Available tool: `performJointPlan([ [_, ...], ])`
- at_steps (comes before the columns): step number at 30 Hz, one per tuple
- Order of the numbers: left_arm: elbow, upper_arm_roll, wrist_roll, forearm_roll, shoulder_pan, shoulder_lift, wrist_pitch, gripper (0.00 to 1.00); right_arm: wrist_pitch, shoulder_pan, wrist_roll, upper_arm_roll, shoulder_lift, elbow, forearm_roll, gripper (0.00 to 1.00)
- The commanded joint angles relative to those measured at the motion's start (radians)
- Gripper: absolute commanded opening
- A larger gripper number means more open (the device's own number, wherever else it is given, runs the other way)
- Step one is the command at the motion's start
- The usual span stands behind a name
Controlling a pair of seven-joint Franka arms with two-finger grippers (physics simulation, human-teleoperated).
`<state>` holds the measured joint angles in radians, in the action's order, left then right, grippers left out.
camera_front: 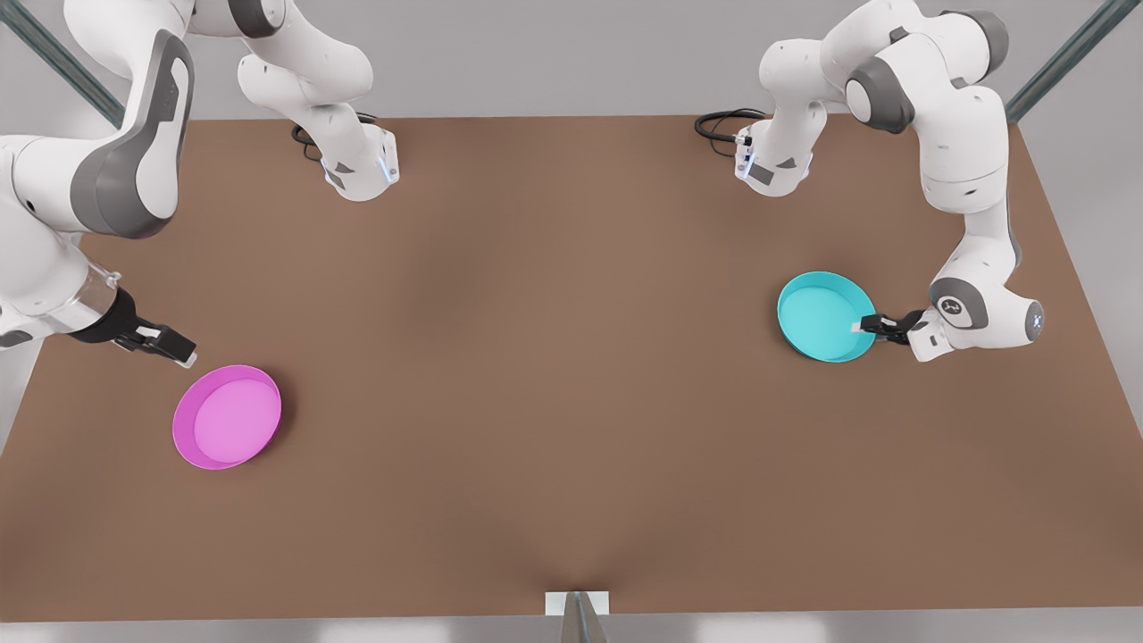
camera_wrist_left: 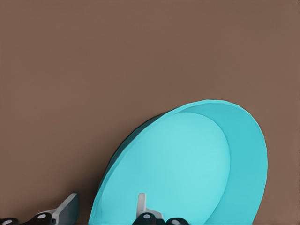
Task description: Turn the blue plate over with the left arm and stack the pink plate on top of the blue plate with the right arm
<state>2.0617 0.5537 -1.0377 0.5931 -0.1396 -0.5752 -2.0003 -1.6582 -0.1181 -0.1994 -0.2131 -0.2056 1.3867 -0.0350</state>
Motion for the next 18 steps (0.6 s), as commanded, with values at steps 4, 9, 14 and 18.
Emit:
performJointPlan([
  [4, 0.000, 0.000, -0.004, -0.003, 0.000, -0.005, 0.000, 0.50, 0.000, 0.000, 0.000, 0.000, 0.000, 0.000, 0.000, 1.00],
  [9, 0.002, 0.002, -0.004, -0.006, -0.002, -0.011, 0.005, 0.36, 0.000, 0.000, 0.000, 0.000, 0.000, 0.000, -0.002, 1.00],
  [14, 0.000, 0.002, -0.002, -0.004, -0.002, -0.017, 0.011, 0.21, 0.000, -0.002, 0.000, 0.000, 0.000, -0.002, -0.002, 1.00],
  [18, 0.000, 0.002, -0.001, -0.004, -0.002, -0.026, 0.008, 0.21, 0.000, 0.000, 0.000, 0.001, 0.000, -0.002, -0.002, 1.00],
])
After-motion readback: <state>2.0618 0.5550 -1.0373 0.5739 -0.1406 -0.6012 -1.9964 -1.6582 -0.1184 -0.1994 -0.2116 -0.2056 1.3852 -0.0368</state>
